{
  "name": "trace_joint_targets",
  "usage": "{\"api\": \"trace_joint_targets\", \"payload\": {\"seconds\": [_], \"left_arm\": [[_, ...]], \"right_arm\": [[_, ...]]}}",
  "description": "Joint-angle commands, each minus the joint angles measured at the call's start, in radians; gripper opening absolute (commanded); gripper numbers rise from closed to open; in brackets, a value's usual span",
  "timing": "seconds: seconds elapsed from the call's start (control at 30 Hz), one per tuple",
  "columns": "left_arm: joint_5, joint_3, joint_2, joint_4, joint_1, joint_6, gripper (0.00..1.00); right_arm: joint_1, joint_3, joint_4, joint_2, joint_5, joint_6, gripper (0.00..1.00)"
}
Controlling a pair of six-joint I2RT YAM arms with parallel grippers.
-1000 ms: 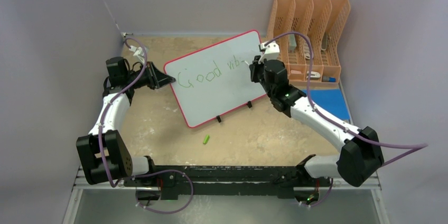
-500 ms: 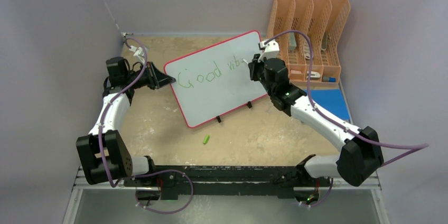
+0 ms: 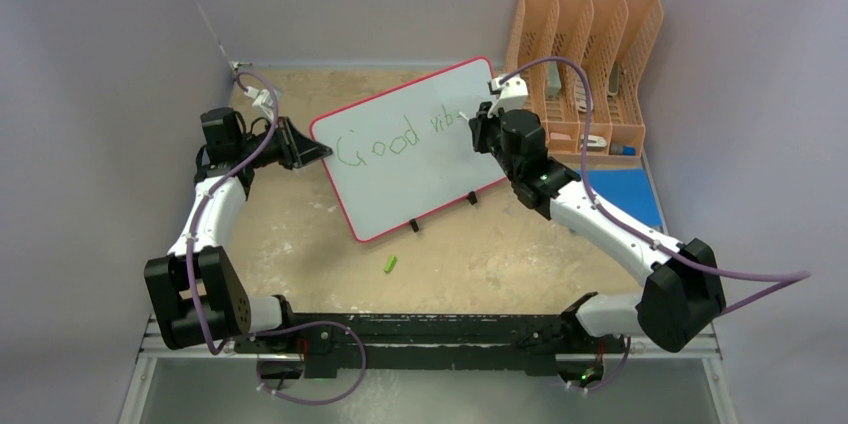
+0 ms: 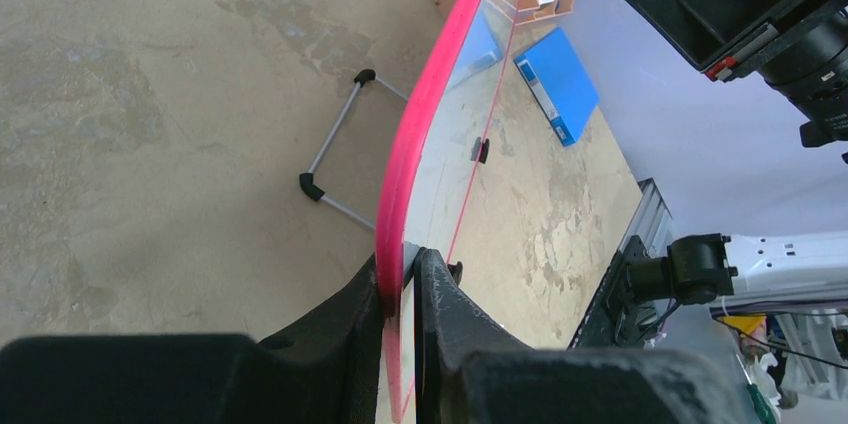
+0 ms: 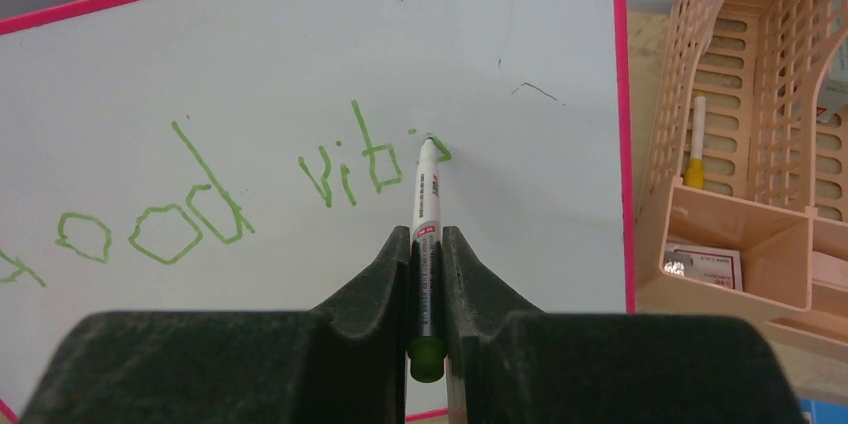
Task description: Write a sentence on the whiteboard
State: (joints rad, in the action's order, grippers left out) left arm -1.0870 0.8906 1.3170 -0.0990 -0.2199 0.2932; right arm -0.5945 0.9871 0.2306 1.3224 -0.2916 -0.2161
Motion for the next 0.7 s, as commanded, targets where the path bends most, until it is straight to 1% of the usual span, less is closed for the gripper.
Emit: {"api": "trace_joint_targets", "payload": {"seconds": [0.0,0.17,0.67], "left_arm": [[0.049,0.013,-0.010,-0.025,0.013,-0.035,0.00],[0.048,0.014,-0.009,-0.025,0.013,-0.035,0.00],[0.050,0.014,-0.009,-0.024,0.013,-0.032,0.00]], "right_arm": [[0.002,0.033,0.033,0.005,0.044,0.018,0.00],[0.001,0.028,0.027,0.001,0.069,0.028,0.00],[0.002,-0.018,-0.032,-0.012,0.064,0.011,0.00]]}}
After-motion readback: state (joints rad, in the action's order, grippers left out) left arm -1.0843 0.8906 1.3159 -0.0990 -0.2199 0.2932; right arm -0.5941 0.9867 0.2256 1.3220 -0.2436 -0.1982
